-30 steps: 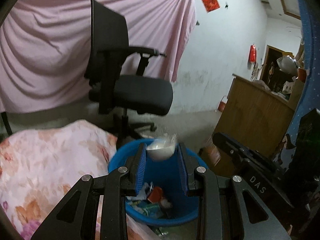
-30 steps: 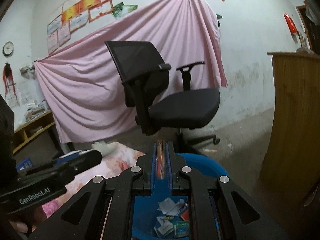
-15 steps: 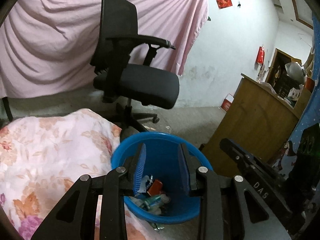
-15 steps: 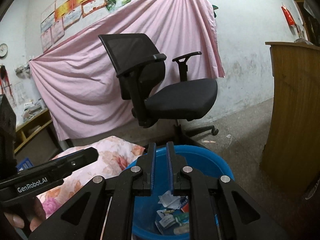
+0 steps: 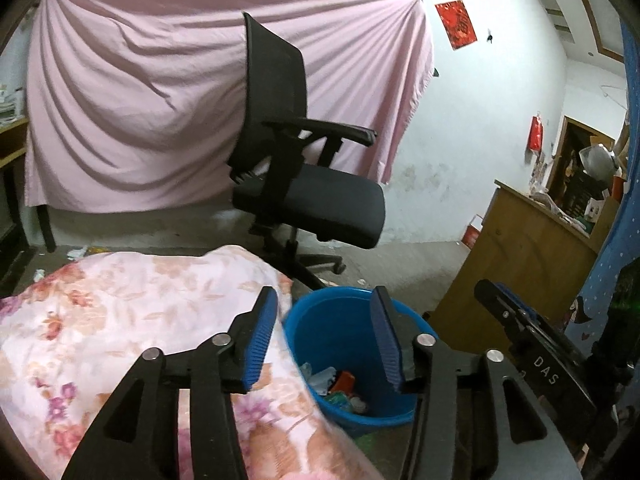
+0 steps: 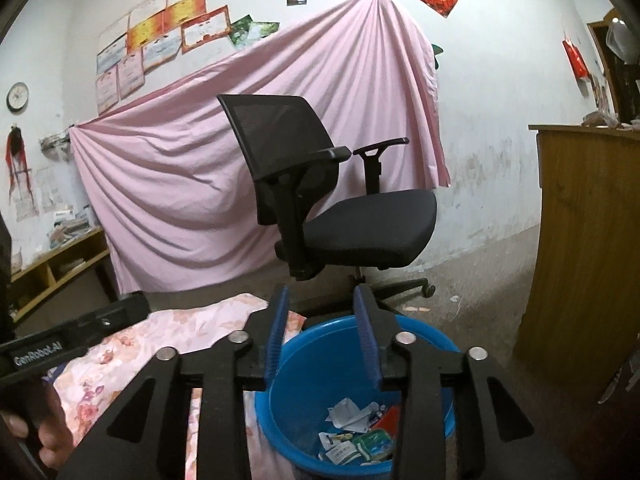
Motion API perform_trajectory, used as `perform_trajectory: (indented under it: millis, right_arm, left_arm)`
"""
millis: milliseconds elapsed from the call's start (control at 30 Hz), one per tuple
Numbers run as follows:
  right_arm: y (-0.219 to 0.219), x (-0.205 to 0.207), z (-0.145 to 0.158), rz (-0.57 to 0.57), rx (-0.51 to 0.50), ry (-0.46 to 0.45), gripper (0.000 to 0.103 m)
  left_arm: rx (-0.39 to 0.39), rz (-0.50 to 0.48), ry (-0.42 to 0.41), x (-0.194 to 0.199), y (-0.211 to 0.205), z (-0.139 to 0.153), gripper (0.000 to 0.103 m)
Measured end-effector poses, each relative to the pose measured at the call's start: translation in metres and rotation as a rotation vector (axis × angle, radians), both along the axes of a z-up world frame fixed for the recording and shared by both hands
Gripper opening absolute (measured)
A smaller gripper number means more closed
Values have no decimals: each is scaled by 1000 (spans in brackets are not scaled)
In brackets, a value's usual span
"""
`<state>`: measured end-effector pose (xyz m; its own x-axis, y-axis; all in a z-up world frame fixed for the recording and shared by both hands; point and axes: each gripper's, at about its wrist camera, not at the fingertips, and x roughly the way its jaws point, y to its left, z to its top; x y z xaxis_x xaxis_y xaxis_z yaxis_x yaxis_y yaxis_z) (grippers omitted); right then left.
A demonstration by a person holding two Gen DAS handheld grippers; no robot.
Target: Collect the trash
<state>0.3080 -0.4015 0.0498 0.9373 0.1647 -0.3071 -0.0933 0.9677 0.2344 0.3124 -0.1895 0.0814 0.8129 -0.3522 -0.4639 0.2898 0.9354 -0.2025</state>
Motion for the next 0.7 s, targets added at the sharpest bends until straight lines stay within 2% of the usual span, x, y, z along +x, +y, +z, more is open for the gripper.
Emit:
perform_trajectory:
  millis: [33, 167, 267, 300, 400, 433, 567, 700]
  right_arm:
    - [2, -2, 1, -1, 0, -5, 41]
    - [11, -19, 7, -17, -16, -45, 52]
    - [16, -35, 6, -41, -21, -65, 80]
    - [16, -41, 6, -46, -20, -74, 82]
    - [17, -57, 5, -59, -9, -93, 86]
    - [18, -62, 4, -62, -4, -98, 87]
    - [21, -85, -1, -72, 20, -130, 103]
    - [30, -109, -4, -72, 16, -164, 103]
  left_arm:
    - [-1, 9, -4, -3, 3, 1, 53]
    - [-4, 35, -28, -23, 20, 4, 57]
    - [-3, 54, -40, -39, 31, 4, 73]
    - [-10, 64, -51, -48, 36, 3, 82]
    - [-12, 85, -77, -66, 46, -1, 88]
    - [-10, 87, -76, -69, 49, -2, 93]
    - [-23, 108, -89, -91, 64, -6, 96]
    - [-24, 138, -116, -115, 77, -9, 100]
